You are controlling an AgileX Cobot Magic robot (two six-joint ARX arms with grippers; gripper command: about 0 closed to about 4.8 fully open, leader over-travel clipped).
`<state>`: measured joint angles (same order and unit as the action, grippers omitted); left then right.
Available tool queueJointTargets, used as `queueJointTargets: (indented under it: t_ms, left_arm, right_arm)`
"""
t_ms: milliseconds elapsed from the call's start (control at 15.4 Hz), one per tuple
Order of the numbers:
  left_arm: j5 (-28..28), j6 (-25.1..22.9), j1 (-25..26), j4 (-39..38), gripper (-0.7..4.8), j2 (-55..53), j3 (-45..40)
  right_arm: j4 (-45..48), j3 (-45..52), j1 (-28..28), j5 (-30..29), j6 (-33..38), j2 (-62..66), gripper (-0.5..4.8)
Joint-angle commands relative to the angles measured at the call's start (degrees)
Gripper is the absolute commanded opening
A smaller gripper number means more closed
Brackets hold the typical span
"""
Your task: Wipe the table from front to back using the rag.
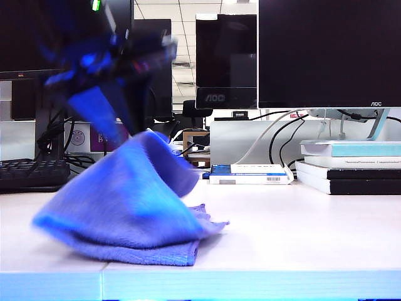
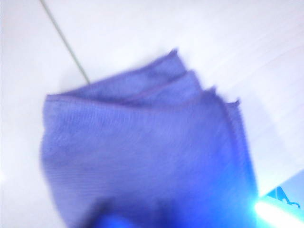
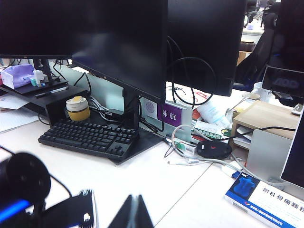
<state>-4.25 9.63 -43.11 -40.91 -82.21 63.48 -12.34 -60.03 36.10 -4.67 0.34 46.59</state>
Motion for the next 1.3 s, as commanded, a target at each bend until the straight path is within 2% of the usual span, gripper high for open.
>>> queueJointTargets:
  t_ms: [65,130,194,259,583,778,1037,1167,1296]
  left_arm:
    - [-0.26,-2.12,-0.02,-2.05,-0.04,0.2,2.64]
    - [-0.26,-2.12,-0.02,-2.29,0.26,0.2,2.93]
    - [-1.2,-2.14,-0.04,-2.1,1.29,0.76,2.99]
    - [-3.76,-2.08,-0.04,-1.51,-0.04,3.1,2.99]
    - [-14.21,-1.03,-0.15,1.2,-0.05,18.71,2.97]
    - [-19.02,-3.65,-0.15,-0.87,-0.05,31.54,2.16]
    - [-18.45,-1.97,-0.96,-3.34,-0.05,48.46,-5.49]
    - [-18.4,-1.66,-1.44,-3.26,-0.05,59.14,-12.72]
    - [-15.1,-1.7,-1.46,-2.14,-0.05,66.18,-19.17]
  right_arm:
    - [1.03,-0.28,0.0,-0.17,-0.2,-0.15,-0.01]
    - [1.03,-0.28,0.0,-0.17,-0.22,-0.15,-0.01]
    - [1.01,-0.26,0.0,-0.17,-0.22,-0.15,-0.01]
    - [1.05,-0.26,-0.02,-0.15,-0.48,-0.09,-0.01]
    - [0.85,1.05,-0.07,0.94,-0.42,-0.22,-0.01]
    - [6.75,8.0,-0.02,0.92,-0.42,-1.14,-0.01]
    - [18.64,23.23,-0.02,2.12,0.33,-4.83,-0.01]
    - [18.18,27.82,-0.07,4.63,2.89,-5.75,-0.01]
    - [17.77,30.47,-0.04,6.1,2.86,-5.84,-0.01]
